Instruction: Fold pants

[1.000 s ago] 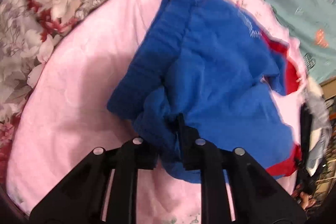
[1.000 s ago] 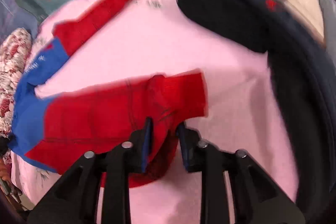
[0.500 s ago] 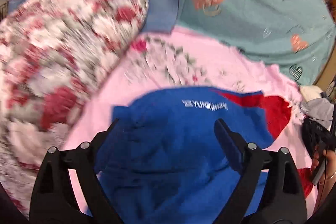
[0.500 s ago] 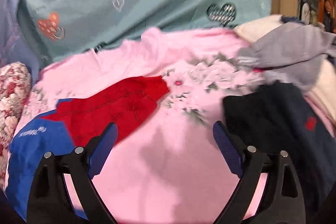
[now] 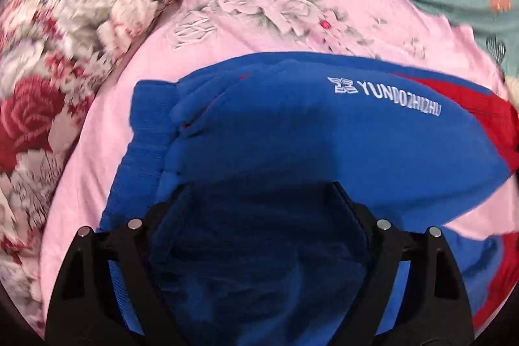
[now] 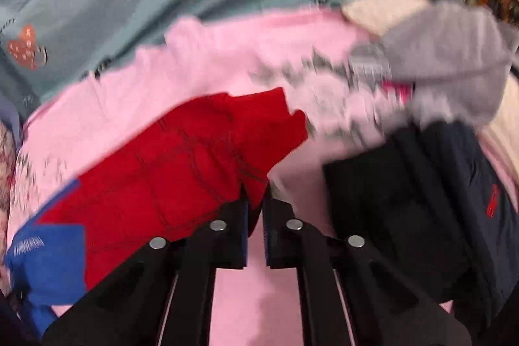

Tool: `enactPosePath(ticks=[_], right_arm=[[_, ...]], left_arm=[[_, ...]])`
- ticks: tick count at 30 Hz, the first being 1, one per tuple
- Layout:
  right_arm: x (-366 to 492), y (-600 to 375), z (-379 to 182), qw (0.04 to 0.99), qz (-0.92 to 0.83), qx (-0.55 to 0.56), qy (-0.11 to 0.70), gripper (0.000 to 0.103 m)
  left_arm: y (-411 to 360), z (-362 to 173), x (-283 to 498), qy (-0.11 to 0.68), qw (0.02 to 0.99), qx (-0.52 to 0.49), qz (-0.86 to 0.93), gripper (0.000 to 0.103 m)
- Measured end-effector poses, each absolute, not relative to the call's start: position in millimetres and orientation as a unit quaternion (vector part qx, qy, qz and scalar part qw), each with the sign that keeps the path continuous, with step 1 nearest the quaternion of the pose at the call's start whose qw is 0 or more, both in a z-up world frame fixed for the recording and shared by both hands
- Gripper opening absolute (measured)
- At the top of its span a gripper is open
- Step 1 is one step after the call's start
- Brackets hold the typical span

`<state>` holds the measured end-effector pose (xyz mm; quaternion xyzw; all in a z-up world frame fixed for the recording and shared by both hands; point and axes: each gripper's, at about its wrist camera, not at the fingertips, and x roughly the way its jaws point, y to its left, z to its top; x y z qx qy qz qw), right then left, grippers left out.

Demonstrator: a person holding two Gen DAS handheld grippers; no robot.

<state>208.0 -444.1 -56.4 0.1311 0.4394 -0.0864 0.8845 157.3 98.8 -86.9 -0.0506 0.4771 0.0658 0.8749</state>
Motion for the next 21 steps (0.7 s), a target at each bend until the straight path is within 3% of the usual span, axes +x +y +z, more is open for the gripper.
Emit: enactPosePath(ticks=[1, 3, 5, 7, 9, 13, 17, 19, 21], right_arm=[[206.3, -452.0, -71.8, 0.870, -0.080, 0.127, 0.469, 0.046], [194.1, -461.2, -86.9, 0.875, -0.079, 0.092, 0.469, 0.062], [185.0, -459.2, -73.0, 0.876, -0.078, 0.098, 0.466, 0.062], [174.7, -450.2, -47.9, 0.901, -0.099, 0.079, 0.414, 0.065], [172.6, -431.7, -27.2, 0.925, -0.106, 0.048, 0.362, 0.075], [217.4, -375.6, -39.7, 0.915, 0.011, 0.040, 0.401, 0.075], [248.2, -339.7, -88.6, 0.870, 0.092, 0.030, 0.483, 0.062], [262.1, -362.9, -86.7, 0.888, 0.010, 0.015, 0.459, 0.061], [261.2, -395.0, -83.0, 0.889, -0.075, 0.085, 0.443, 0.060]], left_arm=[[96.2, -86.4, 157.7, 0.478, 0.875, -0.042, 0.065, 0.085], [97.2, -82.0, 158.3, 0.480, 0.875, -0.045, 0.052, 0.085], [104.3, -64.4, 153.8, 0.466, 0.883, -0.050, 0.032, 0.085], [116.4, -39.8, 142.4, 0.428, 0.902, -0.055, 0.027, 0.087], [130.4, -20.1, 133.1, 0.389, 0.919, -0.052, 0.045, 0.090], [170.0, -18.4, 141.6, 0.382, 0.915, -0.056, 0.116, 0.093], [202.7, -47.4, 156.9, 0.431, 0.884, -0.098, 0.152, 0.091], [205.2, -54.7, 161.0, 0.436, 0.883, -0.098, 0.147, 0.091], [202.1, -60.0, 168.8, 0.445, 0.880, -0.084, 0.145, 0.091]])
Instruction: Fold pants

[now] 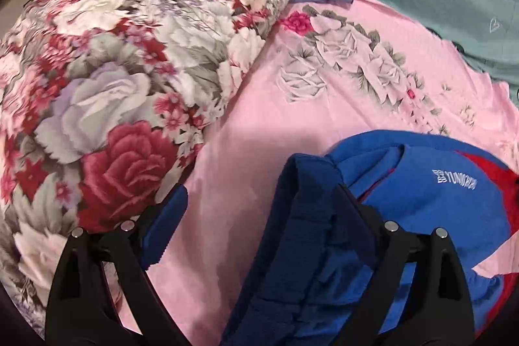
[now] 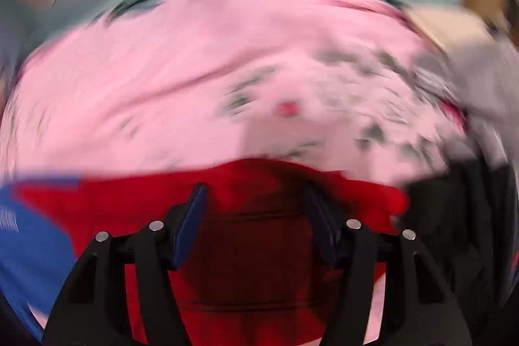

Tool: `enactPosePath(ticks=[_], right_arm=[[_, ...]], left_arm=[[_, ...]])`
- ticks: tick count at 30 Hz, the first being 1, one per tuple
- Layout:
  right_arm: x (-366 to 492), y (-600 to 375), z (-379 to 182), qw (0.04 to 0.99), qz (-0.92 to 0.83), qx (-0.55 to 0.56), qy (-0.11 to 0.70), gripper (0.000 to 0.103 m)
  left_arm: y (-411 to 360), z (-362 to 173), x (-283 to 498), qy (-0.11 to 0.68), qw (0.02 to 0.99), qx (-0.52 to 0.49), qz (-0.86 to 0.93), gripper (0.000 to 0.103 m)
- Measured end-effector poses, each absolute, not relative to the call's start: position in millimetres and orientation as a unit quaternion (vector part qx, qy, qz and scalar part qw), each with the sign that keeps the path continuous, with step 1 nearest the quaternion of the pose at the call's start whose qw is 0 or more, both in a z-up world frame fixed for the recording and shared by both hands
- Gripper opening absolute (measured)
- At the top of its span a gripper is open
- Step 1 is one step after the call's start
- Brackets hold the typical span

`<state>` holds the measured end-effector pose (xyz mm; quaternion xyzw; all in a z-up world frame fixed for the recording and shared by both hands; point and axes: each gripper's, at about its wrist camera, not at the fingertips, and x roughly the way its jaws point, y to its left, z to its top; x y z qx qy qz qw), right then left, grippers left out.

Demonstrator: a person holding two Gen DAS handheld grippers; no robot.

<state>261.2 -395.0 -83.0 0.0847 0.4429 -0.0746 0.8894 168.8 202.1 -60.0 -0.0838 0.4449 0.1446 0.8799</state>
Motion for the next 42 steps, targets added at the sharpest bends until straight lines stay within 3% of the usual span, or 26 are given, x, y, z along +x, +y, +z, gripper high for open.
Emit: enactPosePath(ticks=[2, 4, 6, 10, 16, 19, 20, 22, 23, 24, 29, 34, 35, 37, 42], right_arm=[[253.2, -392.2, -76.7, 0.877, -0.036, 0.143, 0.457, 0.061], [245.9, -358.1, -62.7, 0.876, 0.047, 0.092, 0.472, 0.060], [232.2, -321.6, -46.7, 0.879, 0.106, 0.049, 0.463, 0.062], [235.6, -250.7, -35.5, 0.882, 0.147, -0.087, 0.440, 0.071], [305.4, -188.9, -66.3, 0.824, 0.228, -0.159, 0.494, 0.071], [305.9, -174.3, -81.1, 0.806, 0.241, -0.232, 0.489, 0.068], [307.2, -178.2, -80.8, 0.810, 0.249, -0.213, 0.487, 0.062], [313.9, -191.8, -79.2, 0.823, 0.247, -0.153, 0.487, 0.039], [313.7, -196.2, -78.2, 0.825, 0.249, -0.142, 0.487, 0.017], [313.4, -201.1, -78.2, 0.826, 0.251, -0.130, 0.488, 0.008], [285.4, -221.4, -43.2, 0.853, 0.261, -0.044, 0.449, 0.006], [178.3, -263.8, 20.3, 0.849, 0.362, 0.047, 0.382, 0.006], [156.1, -268.5, 19.5, 0.846, 0.368, 0.046, 0.384, 0.006], [110.5, -272.0, 4.4, 0.830, 0.388, 0.058, 0.397, 0.006], [47.5, -243.4, -84.1, 0.795, 0.362, 0.031, 0.485, 0.007]], left_arm=[[196.9, -64.7, 179.7, 0.451, 0.881, -0.078, 0.119, 0.091], [183.4, -77.0, 197.8, 0.475, 0.876, -0.048, 0.071, 0.090], [173.8, -89.8, 212.2, 0.497, 0.865, -0.019, 0.062, 0.082], [160.6, -86.0, 219.9, 0.492, 0.870, -0.007, 0.033, 0.049], [155.7, -80.4, 216.3, 0.487, 0.873, 0.013, 0.003, 0.039], [161.8, -72.8, 208.7, 0.474, 0.880, -0.009, -0.009, 0.039], [161.7, -75.5, 210.6, 0.475, 0.880, -0.010, -0.008, 0.039], [161.8, -85.8, 217.5, 0.485, 0.874, -0.015, -0.001, 0.040], [162.4, -88.9, 220.7, 0.485, 0.874, -0.020, 0.002, 0.040], [161.8, -87.8, 223.4, 0.483, 0.875, -0.022, 0.005, 0.040], [167.9, -51.7, 213.0, 0.460, 0.885, -0.069, 0.030, 0.039], [179.6, 2.2, 124.8, 0.378, 0.916, -0.131, 0.010, 0.042], [179.4, 4.2, 111.4, 0.369, 0.920, -0.131, 0.009, 0.045], [179.8, -5.4, 73.4, 0.361, 0.924, -0.119, 0.027, 0.062], [187.0, -57.5, 43.0, 0.438, 0.887, -0.142, 0.029, 0.064]])
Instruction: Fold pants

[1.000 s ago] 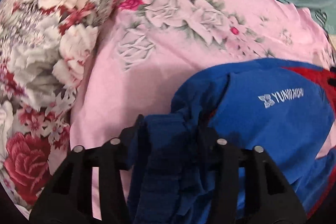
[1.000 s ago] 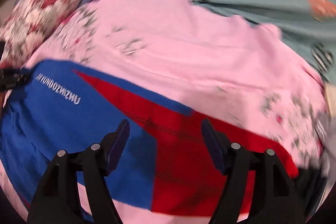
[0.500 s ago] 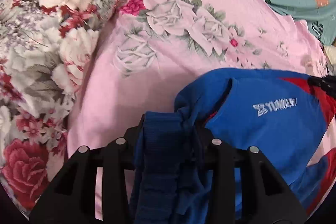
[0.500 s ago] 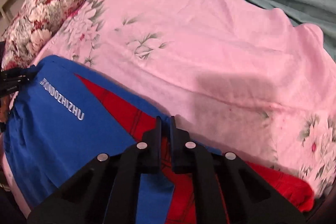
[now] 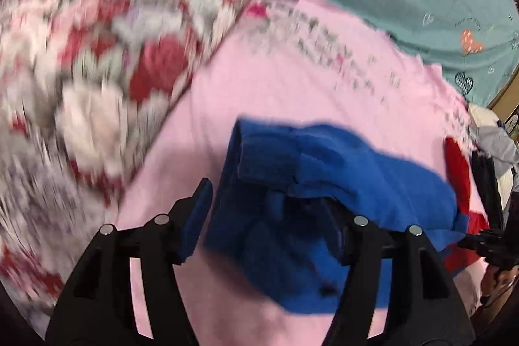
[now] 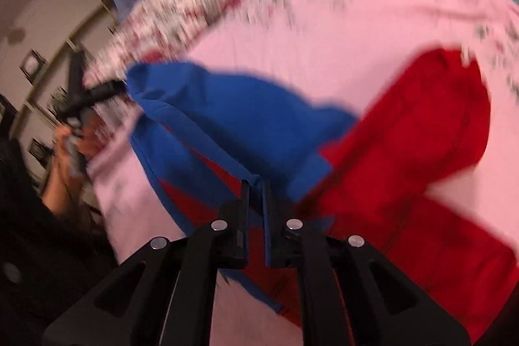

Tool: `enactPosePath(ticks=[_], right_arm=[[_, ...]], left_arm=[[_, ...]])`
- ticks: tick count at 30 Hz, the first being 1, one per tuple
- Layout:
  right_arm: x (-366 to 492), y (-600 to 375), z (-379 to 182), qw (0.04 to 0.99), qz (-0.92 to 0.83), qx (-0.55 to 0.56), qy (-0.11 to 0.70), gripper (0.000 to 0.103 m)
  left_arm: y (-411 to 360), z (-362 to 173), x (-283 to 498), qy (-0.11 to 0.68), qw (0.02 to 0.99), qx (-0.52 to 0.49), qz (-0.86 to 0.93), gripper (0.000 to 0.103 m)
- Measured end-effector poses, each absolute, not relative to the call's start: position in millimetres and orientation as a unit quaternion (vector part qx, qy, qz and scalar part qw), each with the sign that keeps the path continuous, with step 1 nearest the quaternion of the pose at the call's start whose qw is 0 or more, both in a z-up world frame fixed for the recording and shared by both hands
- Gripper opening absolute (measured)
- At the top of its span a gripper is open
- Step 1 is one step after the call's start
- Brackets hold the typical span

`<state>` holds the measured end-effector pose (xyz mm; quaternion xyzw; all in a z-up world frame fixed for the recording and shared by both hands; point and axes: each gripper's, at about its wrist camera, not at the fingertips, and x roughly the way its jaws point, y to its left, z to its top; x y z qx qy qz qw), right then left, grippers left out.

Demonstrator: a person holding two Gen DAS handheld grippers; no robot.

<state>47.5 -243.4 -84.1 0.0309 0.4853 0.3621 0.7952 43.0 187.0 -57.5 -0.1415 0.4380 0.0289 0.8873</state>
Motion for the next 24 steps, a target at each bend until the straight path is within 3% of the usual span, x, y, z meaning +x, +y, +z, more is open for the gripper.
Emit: enactPosePath(ticks=[2, 4, 5, 6, 9, 17, 18, 21, 24], right_arm=[[46.8, -237.7, -102.7, 0.795, 0.351, 0.038, 0.493, 0.009], [48.6, -238.9, -99.4, 0.789, 0.356, 0.056, 0.497, 0.026], [49.6, -238.1, -94.9, 0.786, 0.361, 0.061, 0.498, 0.039], [47.7, -236.0, -87.5, 0.792, 0.358, 0.050, 0.492, 0.044], [42.6, -235.7, -66.6, 0.810, 0.341, 0.003, 0.476, 0.045], [69.2, -269.8, -43.9, 0.882, 0.197, 0.014, 0.428, 0.051], [74.7, -270.0, -44.2, 0.887, 0.177, 0.016, 0.427, 0.051], [84.7, -268.5, -46.3, 0.892, 0.139, 0.005, 0.431, 0.051], [96.0, -267.0, -55.4, 0.889, 0.085, -0.035, 0.449, 0.051]], left_arm=[[193.3, -69.0, 37.4, 0.459, 0.874, -0.153, 0.047, 0.065], [198.6, -66.5, 28.6, 0.457, 0.871, -0.176, 0.047, 0.071], [199.8, -62.1, 25.4, 0.452, 0.872, -0.181, 0.046, 0.075], [199.2, -58.8, 21.0, 0.449, 0.874, -0.181, 0.048, 0.083], [201.3, -45.9, 8.4, 0.443, 0.876, -0.182, 0.057, 0.086], [173.8, -45.4, 34.9, 0.480, 0.850, -0.217, -0.007, 0.083], [170.1, -51.1, 42.6, 0.491, 0.841, -0.227, -0.012, 0.079], [163.1, -66.5, 59.3, 0.521, 0.820, -0.237, -0.009, 0.042], [164.0, -76.5, 66.5, 0.537, 0.806, -0.251, -0.004, 0.030]])
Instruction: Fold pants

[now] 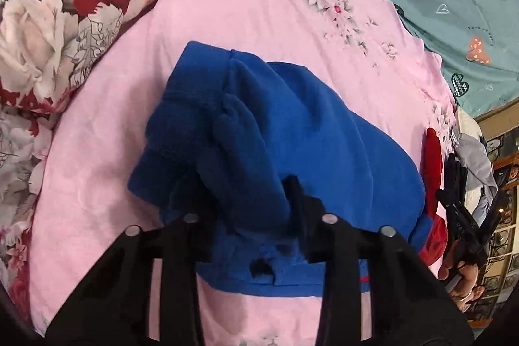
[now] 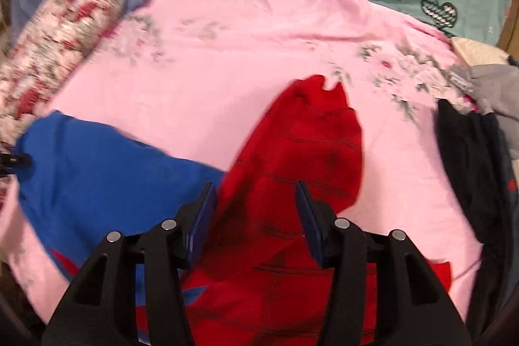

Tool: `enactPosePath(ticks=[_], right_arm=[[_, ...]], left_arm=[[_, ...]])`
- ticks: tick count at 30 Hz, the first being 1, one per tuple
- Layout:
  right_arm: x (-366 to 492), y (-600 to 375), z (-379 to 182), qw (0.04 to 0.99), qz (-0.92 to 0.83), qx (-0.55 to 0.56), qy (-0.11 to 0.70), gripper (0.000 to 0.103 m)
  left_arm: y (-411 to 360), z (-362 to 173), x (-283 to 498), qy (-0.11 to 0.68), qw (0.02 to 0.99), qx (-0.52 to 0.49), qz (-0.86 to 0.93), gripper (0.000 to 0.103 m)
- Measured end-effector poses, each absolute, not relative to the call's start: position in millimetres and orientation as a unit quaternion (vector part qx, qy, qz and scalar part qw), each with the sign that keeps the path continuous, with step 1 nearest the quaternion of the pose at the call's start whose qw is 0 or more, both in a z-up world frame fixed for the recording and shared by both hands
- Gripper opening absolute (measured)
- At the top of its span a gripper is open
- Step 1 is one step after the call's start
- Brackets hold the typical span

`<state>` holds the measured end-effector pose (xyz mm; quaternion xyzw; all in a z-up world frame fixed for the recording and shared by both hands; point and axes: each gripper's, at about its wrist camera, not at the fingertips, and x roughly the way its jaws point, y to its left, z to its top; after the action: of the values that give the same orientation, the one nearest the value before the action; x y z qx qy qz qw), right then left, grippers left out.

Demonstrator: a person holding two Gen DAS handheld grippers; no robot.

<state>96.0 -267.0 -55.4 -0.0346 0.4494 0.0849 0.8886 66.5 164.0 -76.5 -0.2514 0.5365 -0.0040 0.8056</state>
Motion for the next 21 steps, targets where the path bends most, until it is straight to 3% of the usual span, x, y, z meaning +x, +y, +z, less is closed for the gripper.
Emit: enactPosePath(ticks=[11, 12, 13, 15, 21], right_arm=[[174.1, -254.7, -61.7, 0.880, 0.027, -0.025, 0.474, 0.051], [186.1, -252.8, -68.0, 0.873, 0.014, -0.027, 0.487, 0.051], [193.6, -252.2, -73.5, 0.868, 0.006, -0.025, 0.496, 0.050], [205.1, -257.8, -82.7, 0.859, -0.001, -0.010, 0.512, 0.003], [135.3, -337.7, 0.9, 0.907, 0.024, 0.131, 0.401, 0.003]], left_arm=[[160.6, -84.4, 74.2, 0.536, 0.803, -0.259, 0.014, 0.032], [160.2, -84.7, 74.7, 0.535, 0.805, -0.256, 0.014, 0.029], [159.1, -85.8, 77.3, 0.533, 0.808, -0.250, 0.013, 0.017], [158.4, -87.6, 80.2, 0.534, 0.810, -0.242, 0.014, 0.010], [168.7, -30.2, 51.9, 0.473, 0.857, -0.204, 0.003, 0.008]])
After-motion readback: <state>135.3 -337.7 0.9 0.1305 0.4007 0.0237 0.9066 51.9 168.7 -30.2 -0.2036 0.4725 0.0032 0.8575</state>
